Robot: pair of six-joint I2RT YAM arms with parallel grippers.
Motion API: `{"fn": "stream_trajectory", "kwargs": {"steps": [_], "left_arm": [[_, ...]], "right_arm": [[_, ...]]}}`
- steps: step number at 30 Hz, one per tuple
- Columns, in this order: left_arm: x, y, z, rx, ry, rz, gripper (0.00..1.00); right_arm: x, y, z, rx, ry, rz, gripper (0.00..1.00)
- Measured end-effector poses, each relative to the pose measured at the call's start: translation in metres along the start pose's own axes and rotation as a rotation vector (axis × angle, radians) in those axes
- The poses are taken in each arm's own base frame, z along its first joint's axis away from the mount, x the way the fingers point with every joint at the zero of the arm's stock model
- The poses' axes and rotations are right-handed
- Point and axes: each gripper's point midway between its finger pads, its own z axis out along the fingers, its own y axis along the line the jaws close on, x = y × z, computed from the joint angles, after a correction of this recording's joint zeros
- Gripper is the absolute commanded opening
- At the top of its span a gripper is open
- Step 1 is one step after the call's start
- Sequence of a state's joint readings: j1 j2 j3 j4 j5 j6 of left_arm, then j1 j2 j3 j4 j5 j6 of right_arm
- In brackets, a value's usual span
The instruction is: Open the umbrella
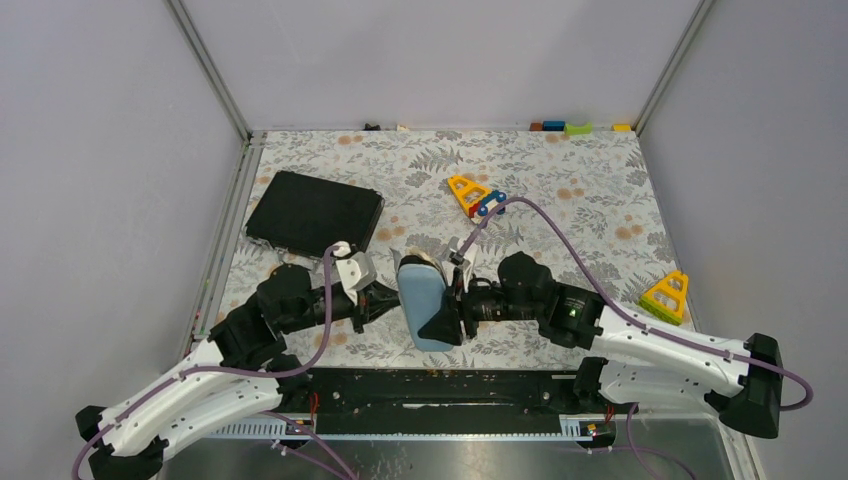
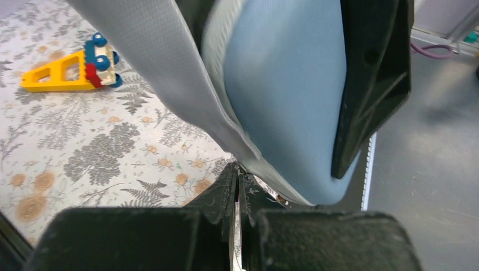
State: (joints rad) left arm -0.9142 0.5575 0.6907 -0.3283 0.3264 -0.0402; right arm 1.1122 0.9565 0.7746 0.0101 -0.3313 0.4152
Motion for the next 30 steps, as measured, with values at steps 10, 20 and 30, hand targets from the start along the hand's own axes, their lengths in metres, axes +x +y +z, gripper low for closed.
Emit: {"fn": "stream_trajectory", "kwargs": {"steps": [10, 20, 30], "left_arm": [[0.004, 0.016, -0.007, -0.097, 0.009, 0.001, 0.00], [-0.019, 0.051, -0.016, -0.287, -0.082, 0.008, 0.80], [-0.047, 0.092, -0.027, -0.507, -0.151, -0.083, 0.95]], "right_arm": [[0.016, -0.007, 0.012, 0.002, 0.067, 0.037, 0.00], [0.041, -0.015, 0.002, 0.067, 0.138, 0.062, 0.00], [0.066, -0.093, -0.019, 0.370, 0.185, 0.250, 0.00]]}}
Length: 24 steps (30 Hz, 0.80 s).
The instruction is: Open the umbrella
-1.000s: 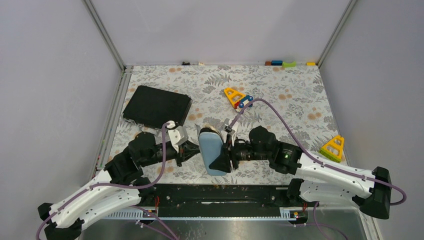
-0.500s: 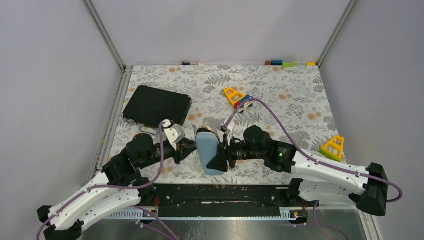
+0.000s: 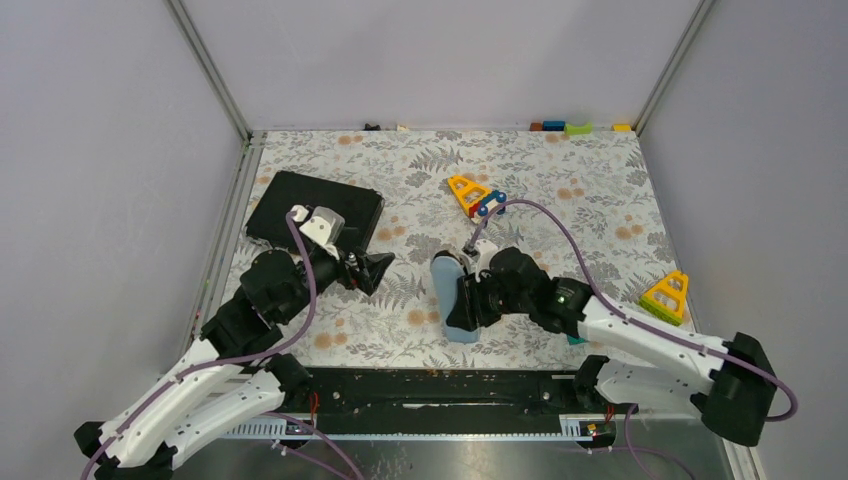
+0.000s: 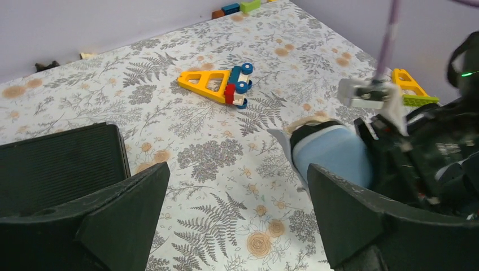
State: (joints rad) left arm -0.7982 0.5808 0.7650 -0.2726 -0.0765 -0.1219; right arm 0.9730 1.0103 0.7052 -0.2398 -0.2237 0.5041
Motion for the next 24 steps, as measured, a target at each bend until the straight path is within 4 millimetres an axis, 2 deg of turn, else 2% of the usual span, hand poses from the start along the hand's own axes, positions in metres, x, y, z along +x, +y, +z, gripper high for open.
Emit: {"fn": "stream_trajectory", "kwargs": {"steps": [5, 8, 11, 13, 17, 20, 21, 24], "left_arm": [[0.003, 0.006, 0.002, -0.031, 0.015, -0.038, 0.95], [0.003, 0.005, 0.002, -0.032, 0.017, -0.045, 0.96], [0.003, 0.005, 0.001, -0.032, 0.014, -0.050, 0.96], [0.003, 0.005, 0.001, -0.032, 0.016, -0.054, 0.96], [0.004, 0.005, 0.001, -0.032, 0.019, -0.056, 0.96], [0.004, 0.005, 0.001, -0.032, 0.020, -0.059, 0.96], [0.004, 0.005, 0.001, -0.032, 0.020, -0.060, 0.96], [0.004, 0.005, 0.001, -0.032, 0.019, -0.061, 0.97]], "right_arm": [[0.017, -0.073, 0.017, 0.200, 0.096, 0.164, 0.00], [0.030, -0.103, 0.017, 0.292, 0.160, 0.228, 0.01], [0.040, -0.126, 0.015, 0.368, 0.204, 0.261, 0.09], [0.046, -0.138, 0.014, 0.414, 0.238, 0.281, 0.25], [0.037, -0.150, 0.014, 0.478, 0.262, 0.294, 0.73], [0.029, -0.163, 0.011, 0.558, 0.250, 0.277, 0.96], [0.028, -0.167, 0.009, 0.584, 0.244, 0.270, 0.99], [0.025, -0.178, -0.003, 0.665, 0.236, 0.248, 1.00]]}}
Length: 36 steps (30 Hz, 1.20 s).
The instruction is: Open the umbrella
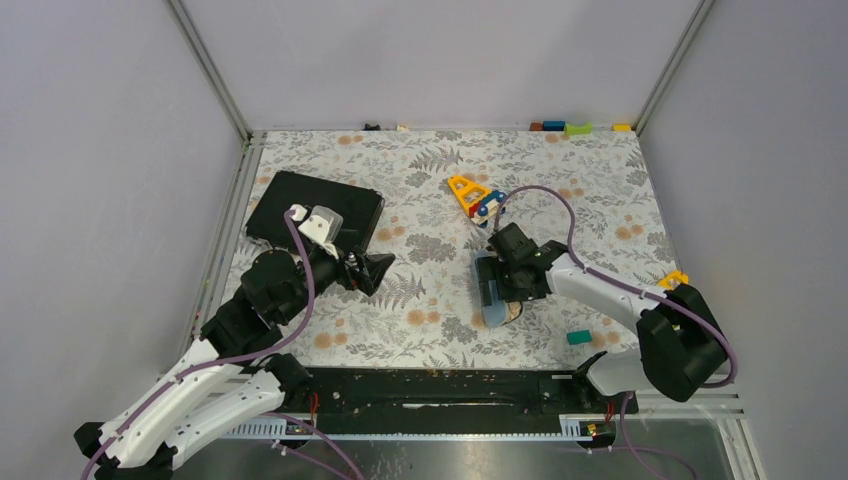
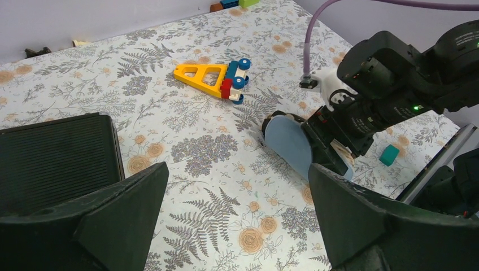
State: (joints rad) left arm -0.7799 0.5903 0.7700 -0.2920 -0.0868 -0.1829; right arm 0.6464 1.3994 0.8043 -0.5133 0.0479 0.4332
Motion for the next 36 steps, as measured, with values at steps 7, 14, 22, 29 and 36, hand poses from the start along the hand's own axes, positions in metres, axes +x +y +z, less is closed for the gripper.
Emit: {"fn": "stream_trajectory", "kwargs": {"steps": [7, 14, 22, 29, 36], "left_arm": [[0.000, 0.000, 0.000, 0.000, 0.000, -0.002, 0.99], [0.001, 0.000, 0.000, 0.000, 0.003, -0.002, 0.99], [0.002, 0.000, 0.000, -0.001, 0.007, -0.002, 0.99], [0.002, 0.000, 0.000, -0.001, 0.007, -0.002, 0.99], [0.002, 0.000, 0.000, -0.001, 0.007, -0.002, 0.99]], "right_arm": [[-0.014, -0.022, -0.035, 0.083, -0.136, 0.014, 1.00], [-0.011, -0.032, -0.057, 0.063, -0.259, 0.056, 1.00], [0.004, -0.035, -0.047, 0.068, -0.211, 0.064, 0.95], [0.006, -0.016, -0.045, -0.035, -0.188, 0.063, 0.86], [0.010, 0.015, -0.055, -0.102, -0.199, -0.029, 0.84]]}}
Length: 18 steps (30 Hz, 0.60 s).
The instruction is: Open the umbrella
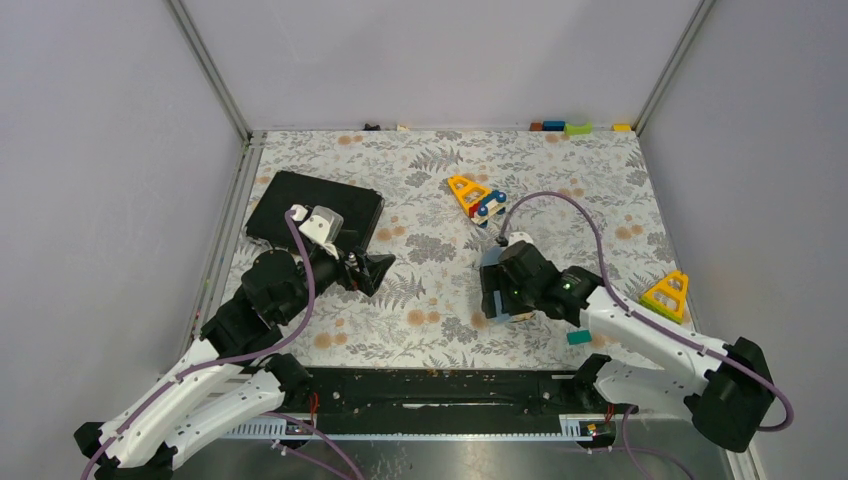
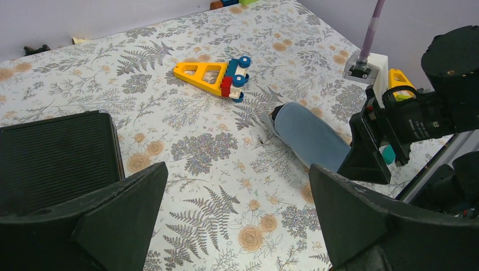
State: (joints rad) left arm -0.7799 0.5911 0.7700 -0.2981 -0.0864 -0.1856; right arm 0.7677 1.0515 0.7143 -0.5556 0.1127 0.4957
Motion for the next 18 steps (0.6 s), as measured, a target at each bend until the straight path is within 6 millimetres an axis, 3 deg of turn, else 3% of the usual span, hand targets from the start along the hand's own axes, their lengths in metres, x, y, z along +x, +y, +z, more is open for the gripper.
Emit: {"fn": "stream_trajectory", "kwargs": {"steps": [6, 12, 15, 18], "left_arm": [[0.000, 0.000, 0.000, -0.001, 0.000, 0.000, 0.99], [0.000, 0.000, 0.000, -0.001, 0.000, 0.000, 0.99], [0.000, 0.000, 0.000, -0.002, 0.000, 0.000, 0.99], [0.000, 0.000, 0.000, -0.003, 0.000, 0.000, 0.99]], "right_arm": [[-0.010, 0.064, -0.003, -0.069, -0.010, -0.157, 0.90], [-0.001, 0.130, 0.022, -0.077, 0.037, -0.318, 0.97], [0.002, 0.138, 0.031, -0.026, 0.041, -0.371, 0.99], [-0.001, 0.128, 0.028, 0.027, 0.021, -0.393, 1.00]]}}
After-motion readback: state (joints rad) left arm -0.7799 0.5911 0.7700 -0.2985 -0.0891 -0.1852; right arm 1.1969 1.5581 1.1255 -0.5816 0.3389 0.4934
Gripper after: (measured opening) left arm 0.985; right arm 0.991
